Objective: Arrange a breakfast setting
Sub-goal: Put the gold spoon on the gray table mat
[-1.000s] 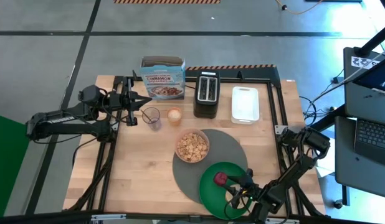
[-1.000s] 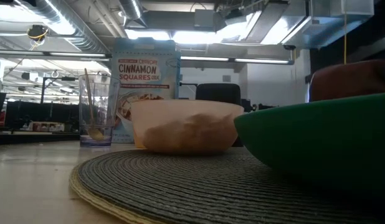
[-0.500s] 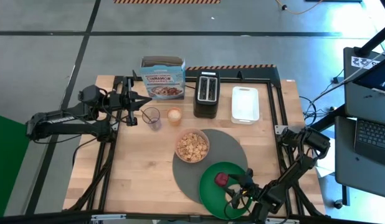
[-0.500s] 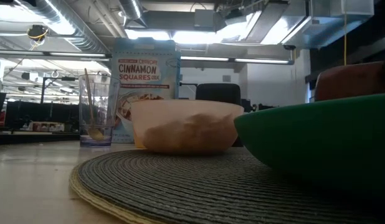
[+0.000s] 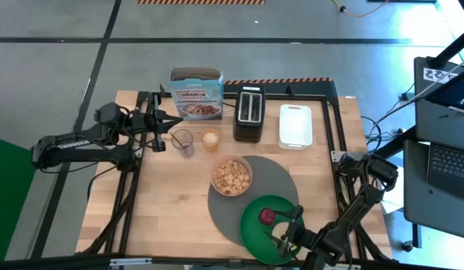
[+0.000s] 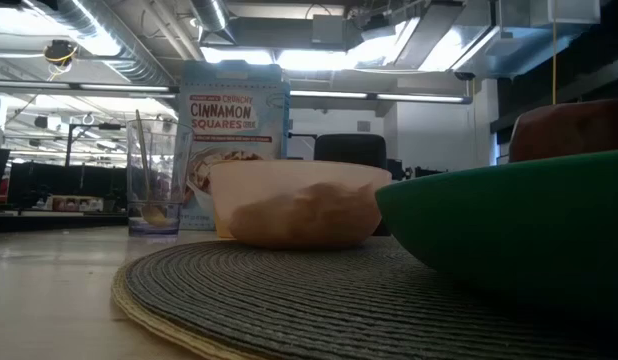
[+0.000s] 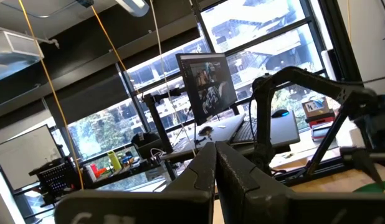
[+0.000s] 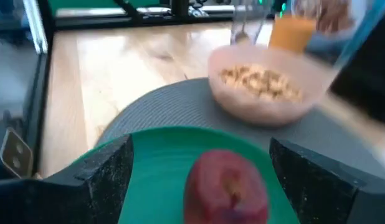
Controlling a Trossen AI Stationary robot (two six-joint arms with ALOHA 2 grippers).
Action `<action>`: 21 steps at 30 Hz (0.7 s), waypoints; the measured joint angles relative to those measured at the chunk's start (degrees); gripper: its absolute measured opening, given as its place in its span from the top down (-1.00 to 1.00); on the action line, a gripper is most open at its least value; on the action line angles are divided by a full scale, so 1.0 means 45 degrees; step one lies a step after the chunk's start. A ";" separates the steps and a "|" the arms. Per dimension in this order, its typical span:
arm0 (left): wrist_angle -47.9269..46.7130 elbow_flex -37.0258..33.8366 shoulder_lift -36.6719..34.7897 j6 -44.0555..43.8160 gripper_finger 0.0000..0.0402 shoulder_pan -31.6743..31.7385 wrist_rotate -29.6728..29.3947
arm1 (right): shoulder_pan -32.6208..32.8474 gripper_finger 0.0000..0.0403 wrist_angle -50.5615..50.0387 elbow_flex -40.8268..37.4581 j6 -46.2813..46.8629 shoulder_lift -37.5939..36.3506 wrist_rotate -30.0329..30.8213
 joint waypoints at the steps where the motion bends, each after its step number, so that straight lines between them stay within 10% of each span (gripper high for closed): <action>1: 0.0000 0.0000 -0.0001 0.0003 1.00 -0.0003 0.0001 | -0.0011 -0.70 -0.0484 0.0335 -0.0553 -0.0005 0.0009; 14: -0.0003 0.0000 0.0000 0.0001 1.00 -0.0003 0.0000 | -0.0848 -0.69 -0.5254 0.4015 -0.7249 -0.0024 0.3448; 21: 0.0008 0.0000 -0.0004 -0.0057 1.00 0.0000 0.0009 | -0.1902 -0.69 -0.8937 0.5102 -0.7481 -0.0024 0.4438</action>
